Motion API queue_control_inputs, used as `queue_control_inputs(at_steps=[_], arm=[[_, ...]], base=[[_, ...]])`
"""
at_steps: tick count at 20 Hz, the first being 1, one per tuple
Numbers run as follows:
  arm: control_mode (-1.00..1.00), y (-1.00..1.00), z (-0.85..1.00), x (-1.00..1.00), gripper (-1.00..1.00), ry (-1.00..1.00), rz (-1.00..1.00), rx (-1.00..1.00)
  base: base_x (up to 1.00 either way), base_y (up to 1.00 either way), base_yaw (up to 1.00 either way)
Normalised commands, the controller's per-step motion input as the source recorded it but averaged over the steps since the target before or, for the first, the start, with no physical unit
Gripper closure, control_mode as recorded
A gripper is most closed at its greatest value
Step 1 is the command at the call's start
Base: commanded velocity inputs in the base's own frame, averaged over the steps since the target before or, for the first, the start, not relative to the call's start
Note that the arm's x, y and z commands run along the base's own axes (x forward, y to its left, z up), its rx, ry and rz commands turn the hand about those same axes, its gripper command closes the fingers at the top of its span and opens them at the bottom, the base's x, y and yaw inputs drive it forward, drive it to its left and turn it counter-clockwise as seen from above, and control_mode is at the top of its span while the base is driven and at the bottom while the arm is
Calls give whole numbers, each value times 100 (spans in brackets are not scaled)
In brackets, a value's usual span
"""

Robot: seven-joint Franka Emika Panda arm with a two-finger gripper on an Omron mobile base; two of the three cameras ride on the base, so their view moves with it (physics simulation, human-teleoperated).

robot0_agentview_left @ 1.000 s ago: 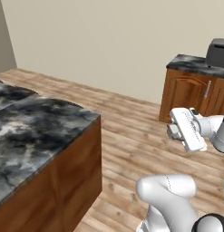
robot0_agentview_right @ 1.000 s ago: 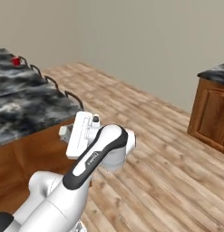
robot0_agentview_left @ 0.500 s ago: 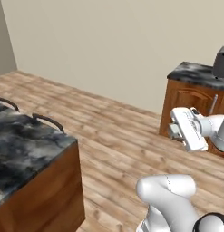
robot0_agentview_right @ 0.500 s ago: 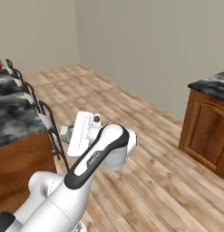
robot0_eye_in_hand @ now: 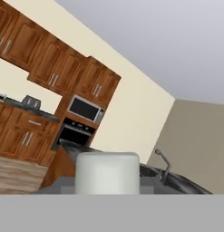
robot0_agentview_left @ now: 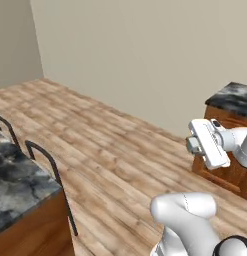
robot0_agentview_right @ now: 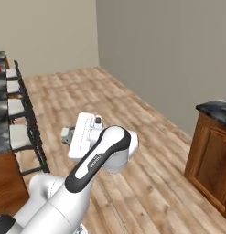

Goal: Pick up the marshmallow and place it in the cup of hot chocolate on the dining counter.

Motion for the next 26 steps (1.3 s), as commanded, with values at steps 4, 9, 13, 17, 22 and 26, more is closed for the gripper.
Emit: queue_control_inputs(at_steps=[4, 9, 13, 17, 22, 26], arm=[[100, 0, 0, 0, 100, 0, 0, 0], [100, 0, 0, 0, 100, 0, 0, 0], [100, 0, 0, 0, 100, 0, 0, 0], [100, 0, 0, 0, 100, 0, 0, 0], [100, 0, 0, 0, 100, 0, 0, 0], [100, 0, 0, 0, 100, 0, 0, 0]], base=[[100, -48, 37], [100, -61, 43], [100, -55, 47], [100, -46, 50], [100, -40, 49], [100, -19, 48]])
